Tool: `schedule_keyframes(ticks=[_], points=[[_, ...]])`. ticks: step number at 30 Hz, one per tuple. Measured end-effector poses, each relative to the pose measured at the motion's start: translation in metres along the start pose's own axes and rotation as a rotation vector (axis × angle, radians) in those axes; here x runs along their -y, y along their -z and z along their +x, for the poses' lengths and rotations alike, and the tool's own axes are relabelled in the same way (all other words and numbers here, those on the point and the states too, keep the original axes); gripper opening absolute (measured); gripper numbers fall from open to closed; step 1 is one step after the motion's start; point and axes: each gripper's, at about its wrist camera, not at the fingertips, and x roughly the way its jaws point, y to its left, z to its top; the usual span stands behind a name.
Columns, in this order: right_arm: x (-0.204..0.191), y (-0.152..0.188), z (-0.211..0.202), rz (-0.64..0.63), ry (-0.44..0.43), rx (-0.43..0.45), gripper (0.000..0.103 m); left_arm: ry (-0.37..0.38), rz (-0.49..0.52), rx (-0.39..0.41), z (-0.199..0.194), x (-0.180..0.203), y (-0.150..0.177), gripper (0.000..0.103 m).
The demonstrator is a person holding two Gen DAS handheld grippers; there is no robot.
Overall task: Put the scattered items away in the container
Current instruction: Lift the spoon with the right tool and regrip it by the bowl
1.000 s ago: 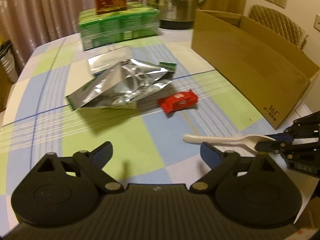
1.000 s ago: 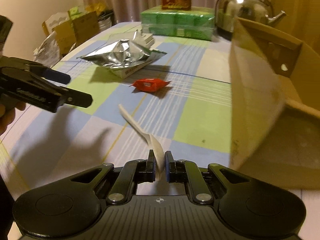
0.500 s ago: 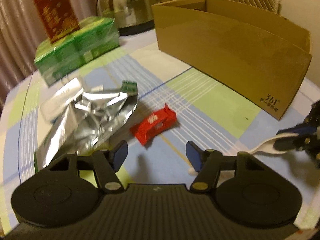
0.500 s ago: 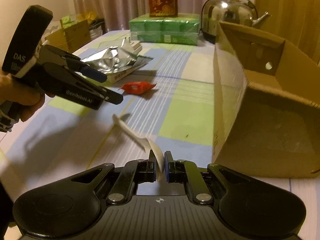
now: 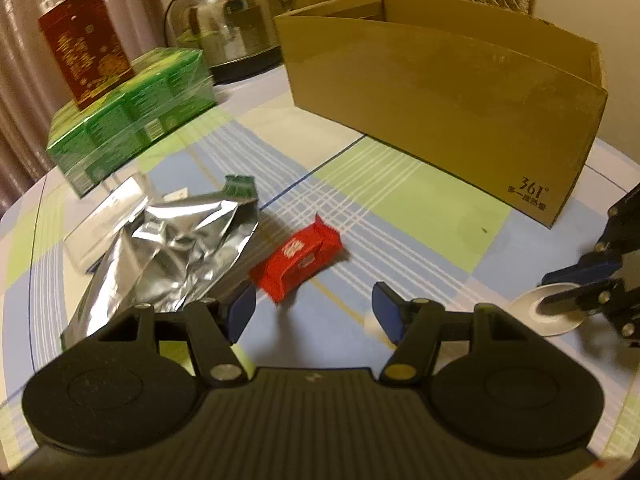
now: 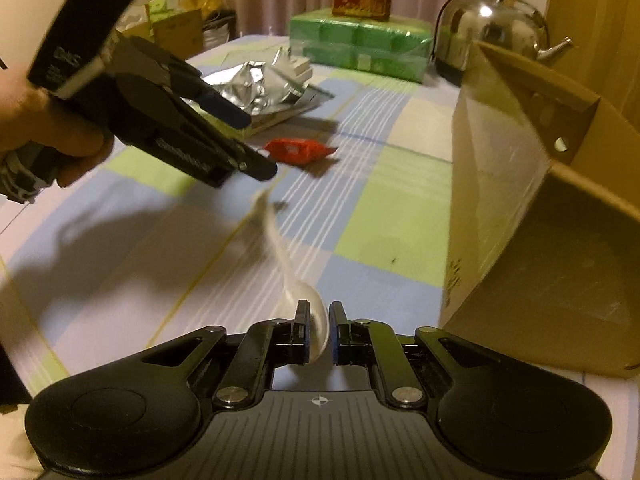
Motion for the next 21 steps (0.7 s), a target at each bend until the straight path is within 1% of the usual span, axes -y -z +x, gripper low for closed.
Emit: schedule_keyframes(ticks=[5,8,10,11,12,16,19,21], points=[[0.000,-0.005,0.009,0.013,-0.019,-0.010,0.009,-0.011,-0.041,0.000,-0.013,-0.006,0.011,0.061],[0.002,-0.009,0.011,0.042,-0.032,-0.019,0.015,-0.023,-0.061,-0.001,-0.020,-0.010,0.017,0.061],[0.002,-0.011,0.011,0.056,-0.039,-0.022,0.036,-0.032,-0.080,0.002,-0.025,-0.013,0.020,0.061],[0.002,-0.011,0.010,0.060,-0.043,-0.016,0.057,-0.037,-0.093,0.006,-0.028,-0.015,0.022,0.061],[0.001,-0.011,0.007,0.063,-0.047,-0.006,0.064,-0.040,-0.105,0.008,-0.031,-0.017,0.023,0.062],[-0.008,-0.006,0.002,0.023,-0.034,-0.005,0.064,-0.049,-0.150,0.009,-0.039,-0.022,0.030,0.062],[-0.015,0.000,0.003,-0.014,-0.007,-0.006,0.064,-0.052,-0.157,0.008,-0.043,-0.022,0.033,0.063],[-0.015,0.002,0.005,-0.005,-0.001,-0.011,0.064,-0.050,-0.163,0.008,-0.045,-0.020,0.035,0.064]])
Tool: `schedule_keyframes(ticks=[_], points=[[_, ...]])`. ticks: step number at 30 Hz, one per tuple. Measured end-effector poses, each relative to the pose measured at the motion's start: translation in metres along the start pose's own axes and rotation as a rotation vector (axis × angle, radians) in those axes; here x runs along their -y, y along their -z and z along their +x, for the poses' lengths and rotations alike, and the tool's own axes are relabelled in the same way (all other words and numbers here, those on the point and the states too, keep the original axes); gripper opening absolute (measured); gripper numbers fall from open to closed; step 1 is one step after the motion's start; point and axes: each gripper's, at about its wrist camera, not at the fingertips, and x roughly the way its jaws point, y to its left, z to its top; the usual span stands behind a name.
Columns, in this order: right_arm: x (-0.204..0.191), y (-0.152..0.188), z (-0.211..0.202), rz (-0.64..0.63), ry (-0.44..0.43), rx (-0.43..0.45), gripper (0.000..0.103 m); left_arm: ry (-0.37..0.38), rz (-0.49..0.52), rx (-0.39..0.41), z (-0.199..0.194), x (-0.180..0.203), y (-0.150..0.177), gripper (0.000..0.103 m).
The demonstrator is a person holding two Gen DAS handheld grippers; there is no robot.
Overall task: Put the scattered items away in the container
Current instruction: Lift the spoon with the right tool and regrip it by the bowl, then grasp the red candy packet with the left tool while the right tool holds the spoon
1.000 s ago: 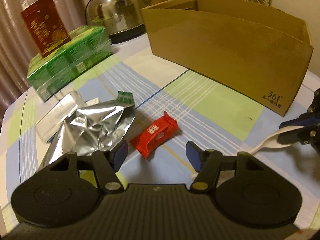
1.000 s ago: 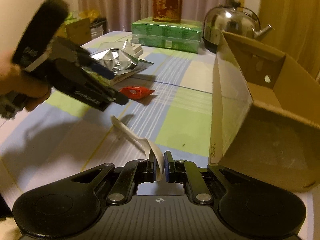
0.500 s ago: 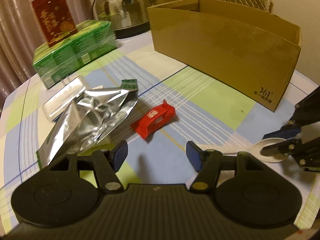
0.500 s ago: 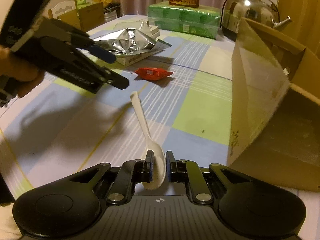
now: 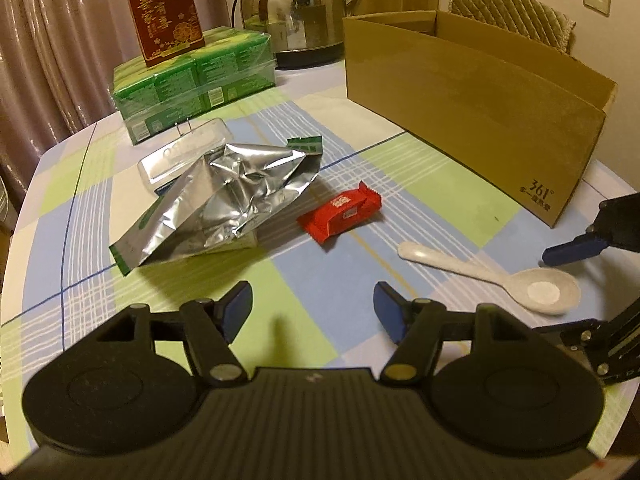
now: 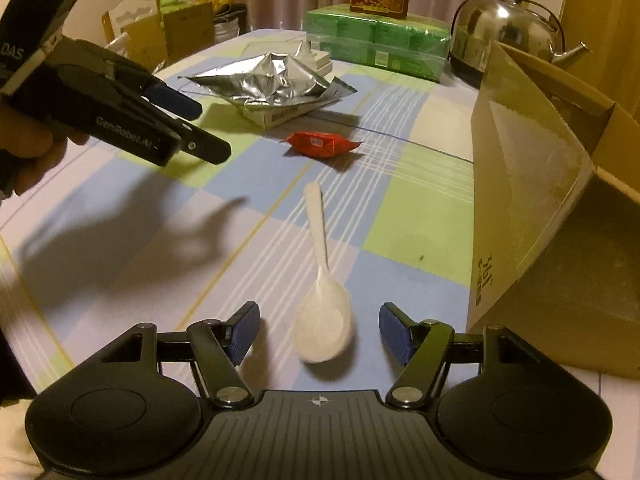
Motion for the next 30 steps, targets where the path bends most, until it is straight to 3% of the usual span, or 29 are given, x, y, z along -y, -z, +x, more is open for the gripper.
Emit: schedule_keyframes(ticks=[7,17,30], points=[[0.000,-0.003,0.005,0.027,-0.004,-0.007,0.061,0.005,-0.023,-0.002,-0.002,0.002,0.005,0.067],[0.007,-0.004,0.003,0.026,-0.011,-0.011,0.030,0.021,-0.032,-0.005,0.000,0.007,0.006,0.068],[0.014,0.001,-0.013,0.139,0.047,0.066,0.028,0.026,0.004,-0.003,0.005,0.015,-0.001,0.068]])
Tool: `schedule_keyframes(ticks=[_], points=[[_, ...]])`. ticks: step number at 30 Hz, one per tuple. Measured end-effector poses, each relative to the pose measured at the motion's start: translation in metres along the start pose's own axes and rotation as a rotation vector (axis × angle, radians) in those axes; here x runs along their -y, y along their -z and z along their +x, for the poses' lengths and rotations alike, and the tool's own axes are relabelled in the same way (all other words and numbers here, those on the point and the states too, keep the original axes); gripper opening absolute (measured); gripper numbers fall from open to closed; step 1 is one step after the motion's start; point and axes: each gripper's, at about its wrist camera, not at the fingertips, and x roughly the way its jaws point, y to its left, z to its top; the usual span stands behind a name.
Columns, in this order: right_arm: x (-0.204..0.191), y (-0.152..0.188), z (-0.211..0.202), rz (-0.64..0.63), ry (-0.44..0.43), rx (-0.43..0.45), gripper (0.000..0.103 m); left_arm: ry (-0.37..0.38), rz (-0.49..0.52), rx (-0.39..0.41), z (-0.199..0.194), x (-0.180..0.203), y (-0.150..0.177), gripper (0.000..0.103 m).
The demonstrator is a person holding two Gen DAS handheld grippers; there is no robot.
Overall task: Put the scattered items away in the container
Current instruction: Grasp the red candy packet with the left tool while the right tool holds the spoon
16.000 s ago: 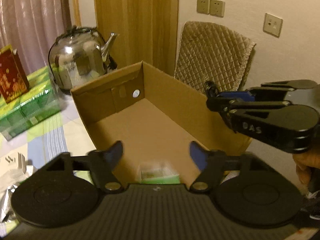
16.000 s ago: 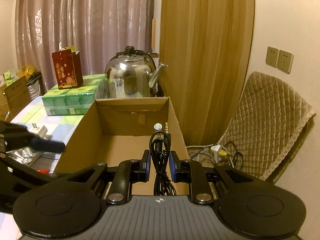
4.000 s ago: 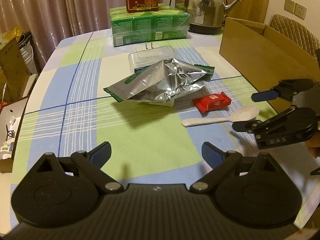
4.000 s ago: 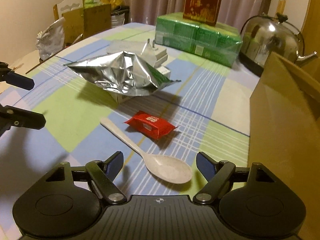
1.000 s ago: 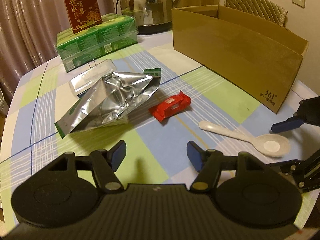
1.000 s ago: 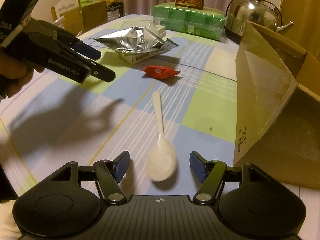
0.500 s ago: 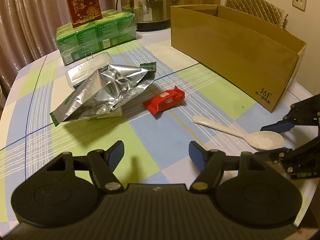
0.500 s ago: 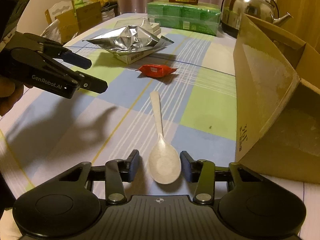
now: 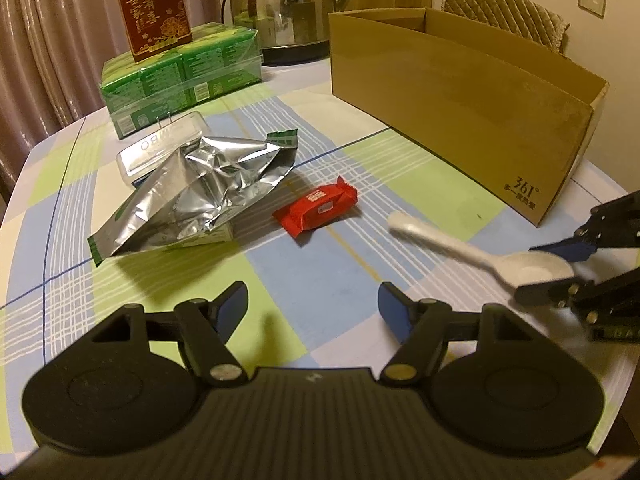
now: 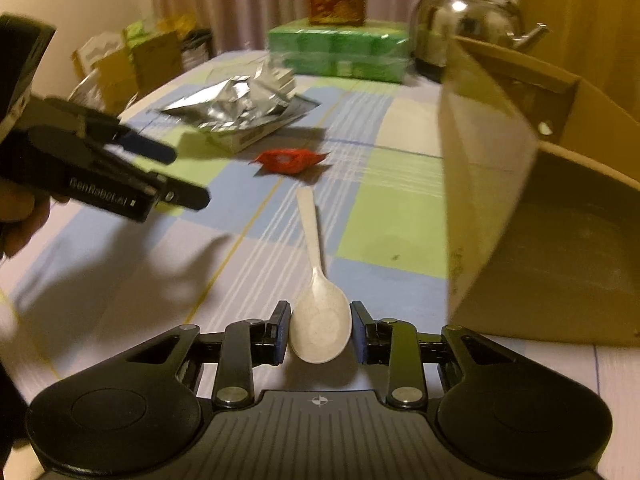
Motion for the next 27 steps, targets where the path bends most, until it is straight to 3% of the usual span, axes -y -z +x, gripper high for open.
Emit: schedule_keyframes(ticks=[7,21,27], points=[[0.004,-0.009,0.011,0.074,0.061,0.020,0.028,0.003,0.106,0.019,0.011,0.012,-0.010,0.068],[0.017,-0.036,0.045,0.156,0.067,0.036,0.028,-0.004,0.268,0.047,0.066,0.021,-0.035,0.068],[0.018,-0.037,0.054,0.168,0.066,0.039,0.028,-0.013,0.268,0.037,0.084,0.022,-0.038,0.067]])
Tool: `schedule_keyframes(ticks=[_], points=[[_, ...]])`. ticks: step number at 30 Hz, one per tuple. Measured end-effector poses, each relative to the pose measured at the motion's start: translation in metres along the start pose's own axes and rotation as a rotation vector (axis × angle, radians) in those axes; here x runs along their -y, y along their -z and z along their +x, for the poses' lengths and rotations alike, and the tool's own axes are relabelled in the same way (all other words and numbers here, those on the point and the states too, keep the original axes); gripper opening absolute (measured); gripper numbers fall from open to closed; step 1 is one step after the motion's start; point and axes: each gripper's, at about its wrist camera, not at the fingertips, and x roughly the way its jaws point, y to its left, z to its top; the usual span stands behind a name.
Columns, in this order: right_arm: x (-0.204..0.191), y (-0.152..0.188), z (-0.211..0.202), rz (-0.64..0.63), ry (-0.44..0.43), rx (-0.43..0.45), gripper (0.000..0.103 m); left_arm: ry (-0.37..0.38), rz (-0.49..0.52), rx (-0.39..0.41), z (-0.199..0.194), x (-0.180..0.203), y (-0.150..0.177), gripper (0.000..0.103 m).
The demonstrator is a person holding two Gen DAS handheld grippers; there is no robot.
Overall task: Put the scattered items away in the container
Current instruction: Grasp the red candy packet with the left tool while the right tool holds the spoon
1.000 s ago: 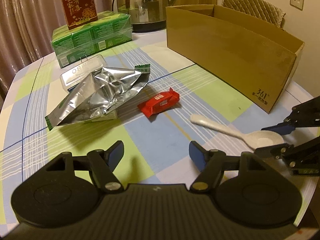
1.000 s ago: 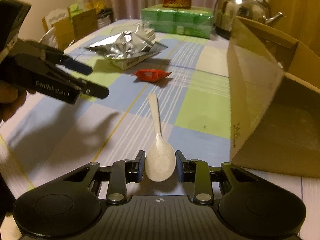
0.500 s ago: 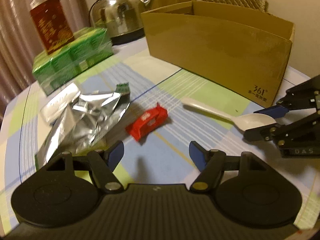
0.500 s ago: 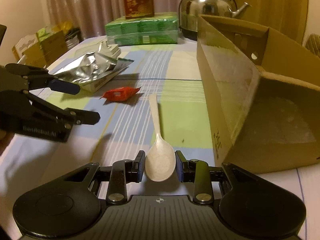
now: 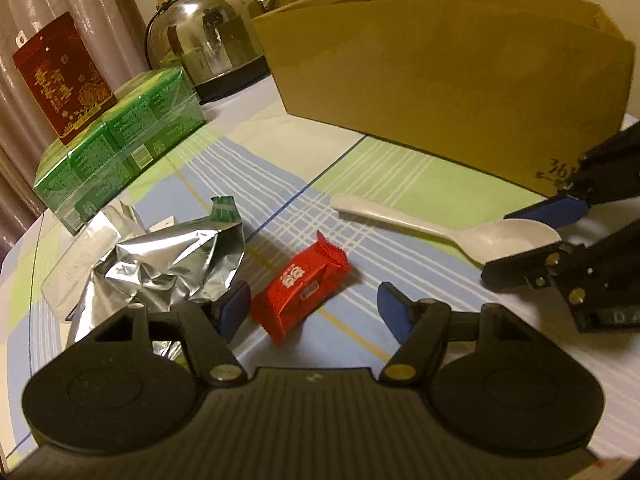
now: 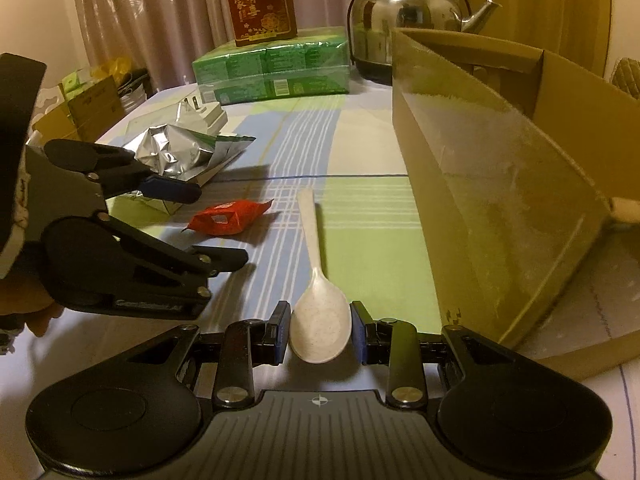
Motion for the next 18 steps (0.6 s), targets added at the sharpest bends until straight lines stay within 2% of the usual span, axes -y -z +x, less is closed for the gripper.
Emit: schedule_keyframes(ticks=[5,7,9,10,14,18], points=[[-0.001,0.000,0.003,-0.009,-0.001,0.011,0.028,-0.007,-0.019,0.011,0.007,-0.001,-0.004,0.066],[-0.001,-0.001,0.004,-0.007,-0.001,0.012,0.028,-0.008,-0.026,0.011,0.009,-0.001,-0.006,0.060],[-0.002,-0.001,0.004,-0.001,-0.003,0.011,0.028,-0.001,-0.047,0.004,0.010,-0.002,-0.007,0.045],[-0.002,-0.002,0.004,0.001,-0.004,0.010,0.028,-0.001,-0.057,-0.002,0.010,-0.002,-0.007,0.043],[-0.001,-0.001,0.003,0.003,-0.009,0.006,0.028,0.001,-0.076,-0.032,0.004,-0.003,-0.005,0.022],[-0.001,0.001,-0.002,0.003,-0.018,-0.001,0.028,0.035,-0.119,-0.063,-0.010,-0.007,0.007,0.019]])
